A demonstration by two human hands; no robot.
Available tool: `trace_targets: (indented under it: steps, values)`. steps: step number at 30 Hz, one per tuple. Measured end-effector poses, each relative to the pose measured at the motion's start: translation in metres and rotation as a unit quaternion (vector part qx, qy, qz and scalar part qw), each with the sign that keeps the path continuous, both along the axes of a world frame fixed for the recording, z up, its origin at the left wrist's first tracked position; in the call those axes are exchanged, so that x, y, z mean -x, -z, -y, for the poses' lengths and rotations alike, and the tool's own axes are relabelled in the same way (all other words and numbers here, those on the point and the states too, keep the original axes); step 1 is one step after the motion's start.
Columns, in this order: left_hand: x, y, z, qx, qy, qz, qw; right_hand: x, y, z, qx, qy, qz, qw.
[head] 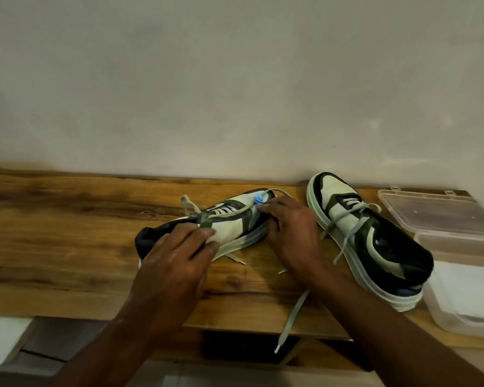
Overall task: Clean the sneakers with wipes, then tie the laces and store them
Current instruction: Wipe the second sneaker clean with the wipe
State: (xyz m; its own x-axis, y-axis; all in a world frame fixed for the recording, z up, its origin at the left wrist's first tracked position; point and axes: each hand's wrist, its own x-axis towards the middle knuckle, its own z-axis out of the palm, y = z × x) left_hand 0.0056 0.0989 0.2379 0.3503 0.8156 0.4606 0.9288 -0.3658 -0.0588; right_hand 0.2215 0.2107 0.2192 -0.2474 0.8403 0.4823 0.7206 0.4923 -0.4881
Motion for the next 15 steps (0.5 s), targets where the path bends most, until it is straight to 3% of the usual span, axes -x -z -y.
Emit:
trace_targets:
  steps: [3, 9, 15]
  values:
    - [0.004, 0.0, -0.003, 0.006, -0.008, 0.028, 1.0, 0.002, -0.002, -0.001, 0.009, -0.01, 0.014, 1.0]
    - [0.001, -0.002, -0.002, 0.024, 0.019, 0.093, 0.995, -0.003, 0.0, -0.002, 0.088, -0.053, 0.129, 0.986]
    - [-0.001, -0.011, 0.002, 0.027, 0.037, 0.194, 0.98, -0.012, 0.008, -0.017, 0.083, -0.082, 0.125, 0.985]
